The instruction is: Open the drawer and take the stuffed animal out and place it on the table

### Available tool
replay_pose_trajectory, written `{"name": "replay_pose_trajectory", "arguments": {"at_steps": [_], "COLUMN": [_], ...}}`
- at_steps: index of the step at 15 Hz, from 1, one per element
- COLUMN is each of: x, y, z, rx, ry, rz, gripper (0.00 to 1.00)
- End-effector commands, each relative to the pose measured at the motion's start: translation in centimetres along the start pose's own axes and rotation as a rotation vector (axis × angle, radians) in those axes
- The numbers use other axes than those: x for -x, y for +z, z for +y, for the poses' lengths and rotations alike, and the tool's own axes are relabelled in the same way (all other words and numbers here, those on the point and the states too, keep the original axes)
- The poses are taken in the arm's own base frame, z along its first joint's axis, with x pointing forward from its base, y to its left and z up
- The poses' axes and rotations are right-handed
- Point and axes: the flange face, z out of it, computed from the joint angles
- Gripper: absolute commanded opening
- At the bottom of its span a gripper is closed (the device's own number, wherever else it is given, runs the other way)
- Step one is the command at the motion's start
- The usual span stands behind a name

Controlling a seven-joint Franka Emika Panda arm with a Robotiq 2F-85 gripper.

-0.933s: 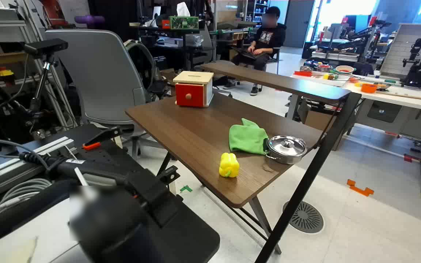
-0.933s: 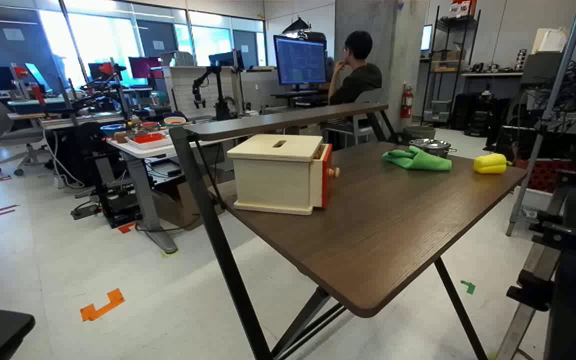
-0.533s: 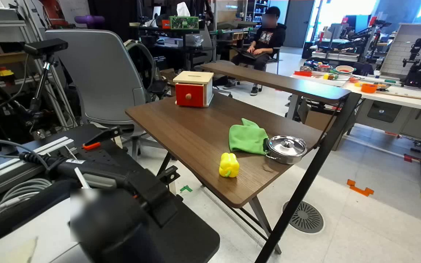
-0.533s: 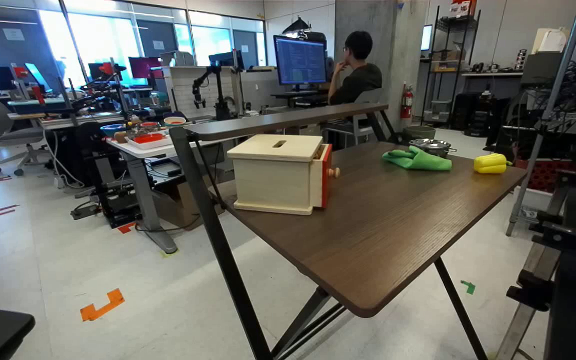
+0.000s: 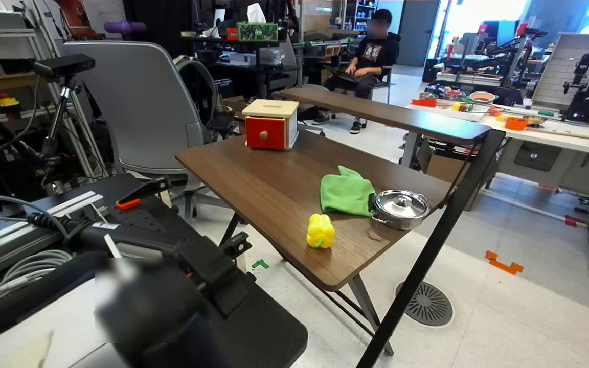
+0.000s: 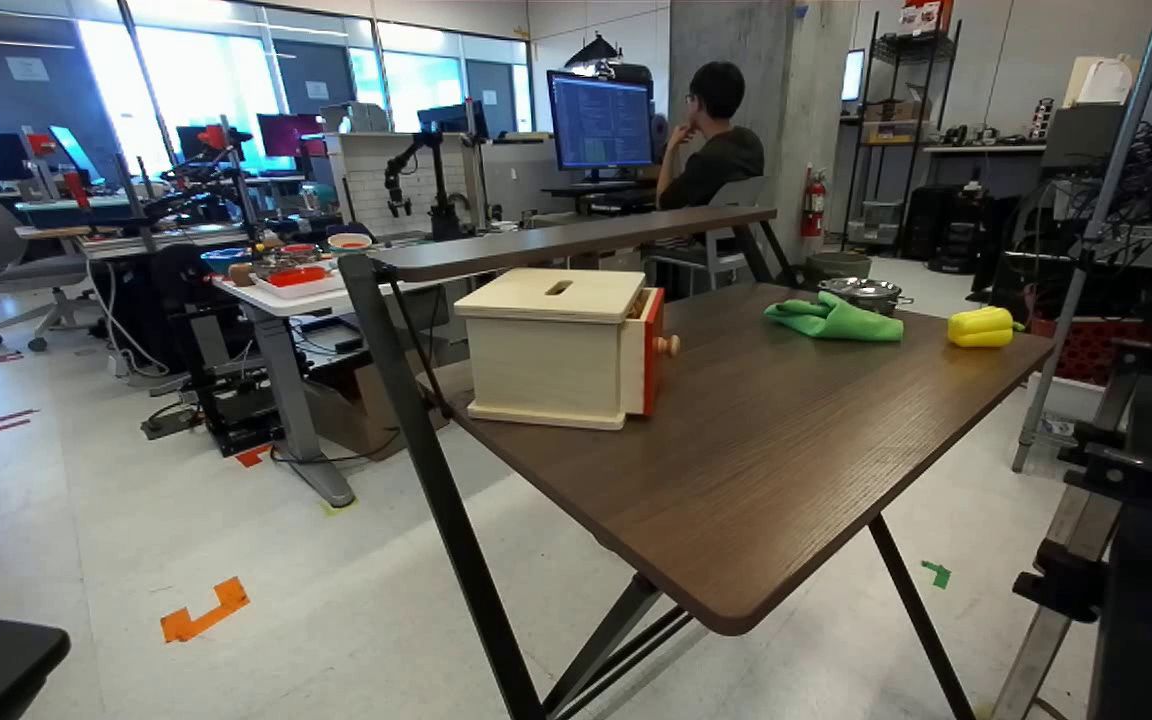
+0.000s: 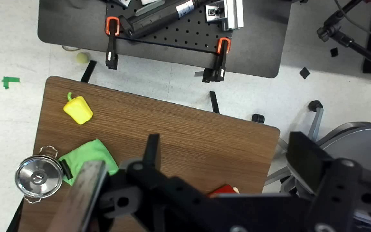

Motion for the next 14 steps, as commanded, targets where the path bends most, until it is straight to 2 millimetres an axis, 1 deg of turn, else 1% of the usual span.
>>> {"name": "replay_pose_trajectory", "arguments": {"at_steps": [1, 4, 5, 7, 13, 14], "x": [0.0, -1.5, -2.2, -4.3, -12.7, -14.0], "y": [0.0, 1.2, 1.9, 3.8, 12.5, 14.3], "z": [0.0, 0.2, 0.1, -0.2, -1.5, -1.7], "rx": [0.0, 0.056, 0.073, 0.121, 0.229, 0.224], "ry": [0.0, -0.016, -0.025, -0.042, -0.061, -0.065], "rz": [-0.001, 0.027, 0.038, 0.065, 0.131, 0.135], "gripper": [1.0, 1.0, 1.0, 1.0, 1.0, 1.0]}}
